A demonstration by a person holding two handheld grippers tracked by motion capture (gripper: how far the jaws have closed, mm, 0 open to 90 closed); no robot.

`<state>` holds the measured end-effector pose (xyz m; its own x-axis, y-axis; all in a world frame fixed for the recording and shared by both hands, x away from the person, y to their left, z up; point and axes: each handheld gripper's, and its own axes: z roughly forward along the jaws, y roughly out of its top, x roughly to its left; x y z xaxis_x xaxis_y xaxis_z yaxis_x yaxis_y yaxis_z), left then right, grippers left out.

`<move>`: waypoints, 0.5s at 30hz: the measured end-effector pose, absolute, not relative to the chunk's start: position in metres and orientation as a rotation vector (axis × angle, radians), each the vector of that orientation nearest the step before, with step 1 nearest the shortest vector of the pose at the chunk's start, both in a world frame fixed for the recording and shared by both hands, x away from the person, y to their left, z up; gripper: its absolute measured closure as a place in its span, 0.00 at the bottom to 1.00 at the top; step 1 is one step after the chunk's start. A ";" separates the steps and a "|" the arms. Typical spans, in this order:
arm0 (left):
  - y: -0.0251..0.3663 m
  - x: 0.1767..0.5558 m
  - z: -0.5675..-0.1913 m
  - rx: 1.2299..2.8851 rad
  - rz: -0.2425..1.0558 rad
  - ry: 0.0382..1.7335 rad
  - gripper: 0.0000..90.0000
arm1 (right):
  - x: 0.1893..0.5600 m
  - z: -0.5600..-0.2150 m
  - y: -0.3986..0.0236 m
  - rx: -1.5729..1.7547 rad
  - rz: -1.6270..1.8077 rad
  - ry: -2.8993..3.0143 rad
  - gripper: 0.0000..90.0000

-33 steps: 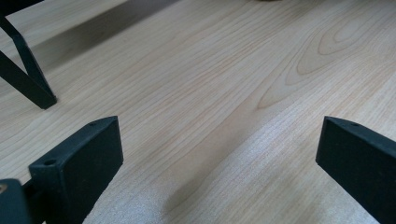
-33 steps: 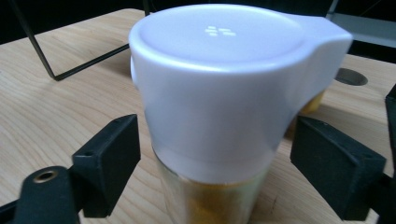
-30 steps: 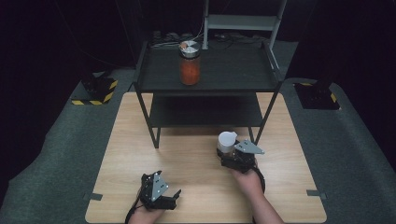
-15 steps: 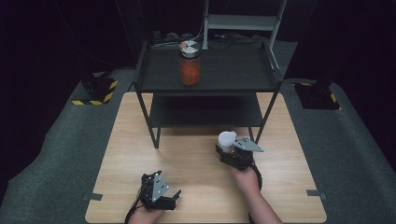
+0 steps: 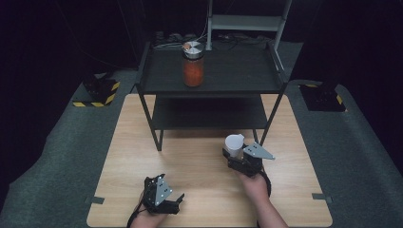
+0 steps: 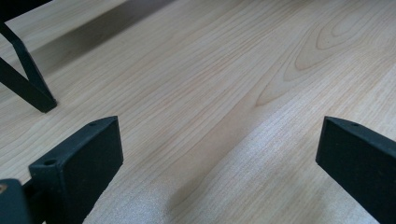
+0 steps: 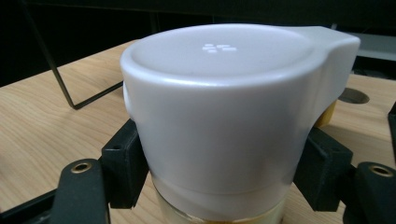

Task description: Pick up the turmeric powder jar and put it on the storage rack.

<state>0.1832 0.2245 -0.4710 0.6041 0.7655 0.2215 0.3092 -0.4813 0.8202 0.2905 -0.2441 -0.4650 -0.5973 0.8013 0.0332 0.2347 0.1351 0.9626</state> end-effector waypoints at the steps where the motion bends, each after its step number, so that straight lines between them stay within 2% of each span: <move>1: 0.224 0.183 -0.471 2.058 0.752 0.847 0.01 | 0.289 -0.464 -0.245 0.991 1.481 1.915 0.32; 15: 0.224 0.183 -0.471 2.062 0.752 0.842 0.01 | 0.260 -0.448 -0.265 0.952 1.522 1.869 0.32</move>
<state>0.1835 0.2240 -0.4710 0.6075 0.7624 0.2231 0.3080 -0.4849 0.8185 0.2595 -0.2650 -0.4483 -0.6023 0.7979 0.0229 0.1841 0.1109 0.9766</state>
